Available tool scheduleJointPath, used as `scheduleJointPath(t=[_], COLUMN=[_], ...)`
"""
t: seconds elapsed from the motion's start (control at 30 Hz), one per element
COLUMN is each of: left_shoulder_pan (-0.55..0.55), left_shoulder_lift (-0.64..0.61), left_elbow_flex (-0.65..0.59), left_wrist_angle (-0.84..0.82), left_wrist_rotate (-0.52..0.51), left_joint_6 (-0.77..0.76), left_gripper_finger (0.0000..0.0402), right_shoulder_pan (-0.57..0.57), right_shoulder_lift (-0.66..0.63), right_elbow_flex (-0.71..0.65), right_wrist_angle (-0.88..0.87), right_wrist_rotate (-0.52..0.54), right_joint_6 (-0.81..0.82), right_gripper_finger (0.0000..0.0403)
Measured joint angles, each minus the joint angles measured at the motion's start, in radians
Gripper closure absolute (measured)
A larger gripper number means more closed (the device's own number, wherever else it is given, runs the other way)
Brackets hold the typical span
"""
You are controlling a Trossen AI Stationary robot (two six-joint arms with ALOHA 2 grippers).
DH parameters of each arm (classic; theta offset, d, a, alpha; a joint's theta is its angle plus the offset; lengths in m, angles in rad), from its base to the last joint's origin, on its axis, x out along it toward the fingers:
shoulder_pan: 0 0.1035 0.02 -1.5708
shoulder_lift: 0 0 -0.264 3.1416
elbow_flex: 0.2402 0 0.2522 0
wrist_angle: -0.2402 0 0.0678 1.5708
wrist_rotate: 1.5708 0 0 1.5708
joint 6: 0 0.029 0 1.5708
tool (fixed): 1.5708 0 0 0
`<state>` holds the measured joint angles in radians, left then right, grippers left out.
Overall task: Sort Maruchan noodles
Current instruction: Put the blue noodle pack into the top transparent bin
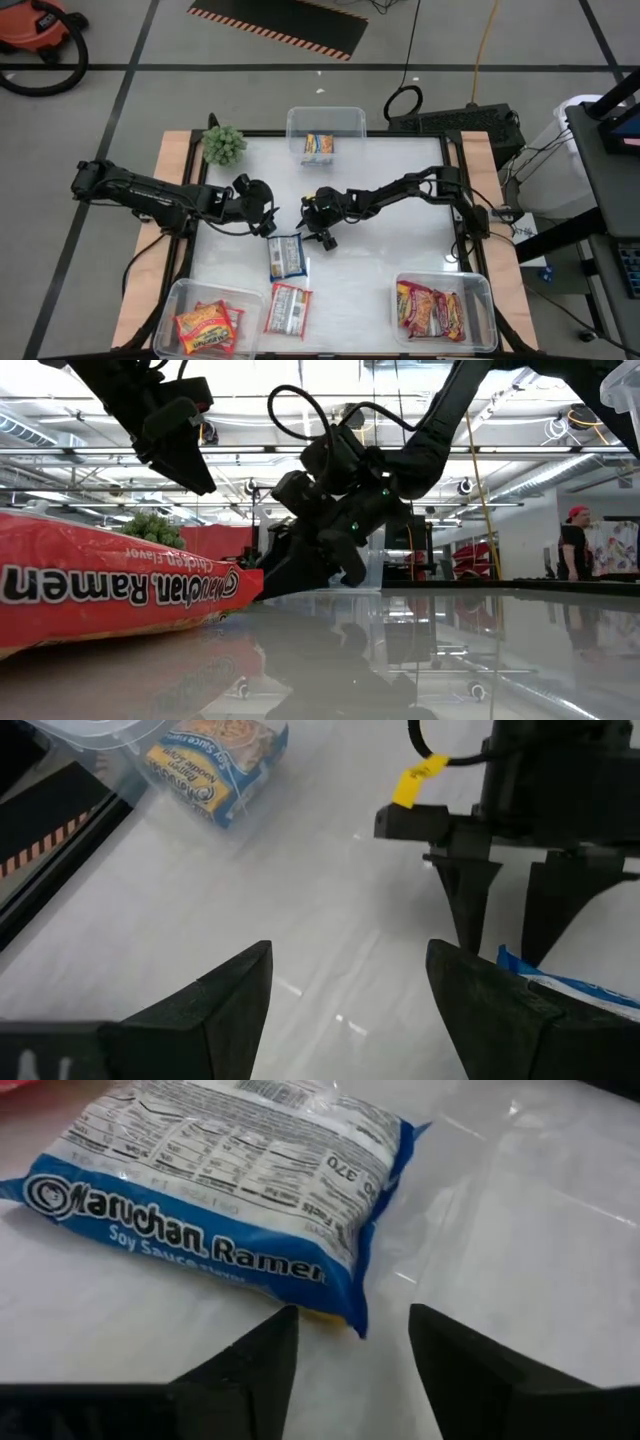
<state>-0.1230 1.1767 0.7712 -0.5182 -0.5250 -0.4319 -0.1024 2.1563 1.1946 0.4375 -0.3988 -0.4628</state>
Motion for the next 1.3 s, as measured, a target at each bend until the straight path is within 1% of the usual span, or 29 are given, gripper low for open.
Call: scheduleJointPath(t=[0.1, 0.2, 0.3, 0.43, 0.47, 0.57, 0.63, 0.8, 0.97, 1.1, 1.23, 1.3], left_shoulder_pan=[-0.001, -0.001, -0.001, -0.001, -0.001, -0.001, -0.001, -0.001, -0.001, -0.010, -0.024, -0.030], left_shoulder_lift=[0.000, 0.000, 0.000, 0.000, 0.000, 0.000, 0.000, 0.000, 0.000, 0.000, 0.000, 0.000], left_elbow_flex=[0.000, 0.000, 0.000, 0.000, 0.000, 0.000, 0.000, 0.000, 0.000, 0.000, 0.000, 0.000], left_wrist_angle=[0.000, 0.000, 0.000, 0.000, 0.000, 0.000, 0.000, -0.001, -0.001, -0.001, -0.001, -0.001], left_wrist_rotate=[0.000, 0.000, 0.000, 0.000, 0.000, 0.000, 0.000, 0.000, 0.000, 0.000, 0.000, 0.000], left_joint_6=[-0.008, -0.009, -0.009, -0.011, -0.011, -0.011, -0.013, -0.037, -0.076, -0.100, -0.102, -0.102], left_gripper_finger=[0.0133, 0.0133, 0.0133, 0.0133, 0.0133, 0.0133, 0.0133, 0.0133, 0.0133, 0.0133, 0.0133, 0.0133], right_shoulder_pan=[0.000, 0.000, 0.000, -0.002, -0.004, -0.007, -0.007, -0.006, -0.008, -0.009, -0.010, -0.009], right_shoulder_lift=[0.002, 0.002, 0.002, 0.002, 0.002, 0.001, -0.005, -0.085, -0.155, -0.202, -0.216, -0.213], right_elbow_flex=[0.000, 0.000, 0.000, 0.000, 0.000, 0.000, 0.000, 0.000, 0.000, 0.000, 0.000, 0.000], right_wrist_angle=[0.023, 0.043, 0.076, 0.082, 0.082, 0.083, 0.077, 0.044, 0.033, 0.002, -0.075, -0.094], right_wrist_rotate=[-0.024, -0.051, -0.050, -0.050, -0.048, -0.032, 0.006, 0.078, 0.091, 0.127, 0.104, 0.075], right_joint_6=[0.004, 0.027, 0.054, 0.057, 0.057, 0.058, 0.055, 0.003, 0.003, 0.002, 0.002, 0.012], right_gripper_finger=[0.0234, 0.0264, 0.0307, 0.0383, 0.0393, 0.0392, 0.0394, 0.0401, 0.0402, 0.0402, 0.0400, 0.0394])
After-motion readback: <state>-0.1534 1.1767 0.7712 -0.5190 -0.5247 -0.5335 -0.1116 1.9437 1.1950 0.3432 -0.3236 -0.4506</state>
